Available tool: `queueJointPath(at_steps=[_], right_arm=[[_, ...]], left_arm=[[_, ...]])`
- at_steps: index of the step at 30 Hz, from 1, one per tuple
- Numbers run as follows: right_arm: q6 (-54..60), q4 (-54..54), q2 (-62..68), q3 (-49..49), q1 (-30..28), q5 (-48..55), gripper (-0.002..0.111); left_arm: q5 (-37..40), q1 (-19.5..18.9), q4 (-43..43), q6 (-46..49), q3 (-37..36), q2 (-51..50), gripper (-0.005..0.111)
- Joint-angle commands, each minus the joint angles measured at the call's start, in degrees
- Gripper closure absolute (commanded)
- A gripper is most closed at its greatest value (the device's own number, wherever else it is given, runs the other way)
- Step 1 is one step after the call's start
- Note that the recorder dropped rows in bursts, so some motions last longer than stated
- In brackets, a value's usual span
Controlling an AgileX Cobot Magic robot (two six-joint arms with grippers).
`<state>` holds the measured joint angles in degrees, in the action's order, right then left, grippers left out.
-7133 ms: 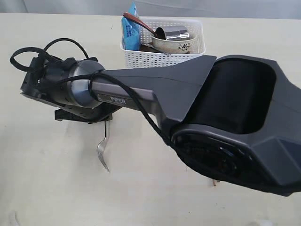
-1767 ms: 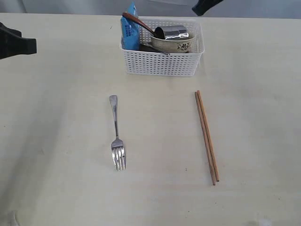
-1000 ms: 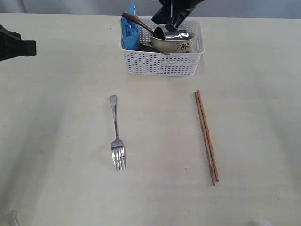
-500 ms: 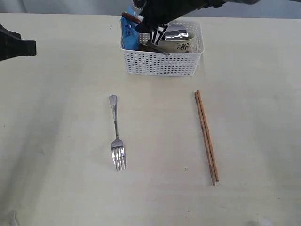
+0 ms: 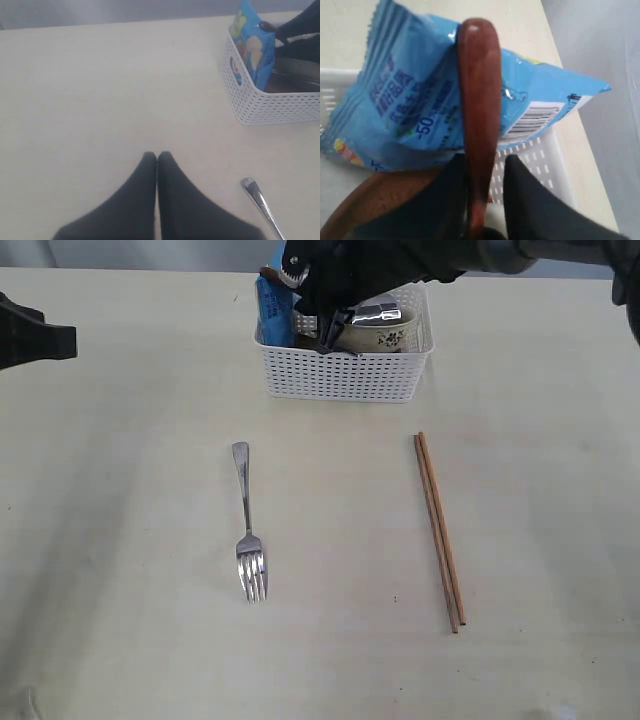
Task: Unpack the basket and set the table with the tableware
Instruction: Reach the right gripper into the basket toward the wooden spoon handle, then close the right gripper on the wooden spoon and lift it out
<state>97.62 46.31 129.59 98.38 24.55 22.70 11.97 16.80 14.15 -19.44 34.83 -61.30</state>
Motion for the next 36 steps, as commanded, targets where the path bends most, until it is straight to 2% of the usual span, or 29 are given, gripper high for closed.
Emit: queueJointPath(at_steps=[1,3,15,22,36], right_arm=[[0.48,0.39,-0.05,0.15,-0.13,-0.58,0.101],[0.11,0.39,-0.05,0.15,-0.13,-0.58,0.109],[-2.63,0.39,-2.71,0.15,1.10,-0.11,0.109],[-8.05,0.39,-6.38,0.15,1.10,0.33,0.109],[-21.55,0.20,-13.92,0.15,1.10,8.49,0.109]], left_arm=[[0.01,0.39,0.19,0.13,-0.17,-0.01,0.107],[0.01,0.39,0.19,0.13,-0.17,-0.01,0.107],[0.01,0.39,0.19,0.13,-0.17,-0.01,0.107],[0.01,0.39,0.19,0.13,-0.17,-0.01,0.107],[0.25,0.39,0.19,0.13,-0.17,-0.01,0.107]])
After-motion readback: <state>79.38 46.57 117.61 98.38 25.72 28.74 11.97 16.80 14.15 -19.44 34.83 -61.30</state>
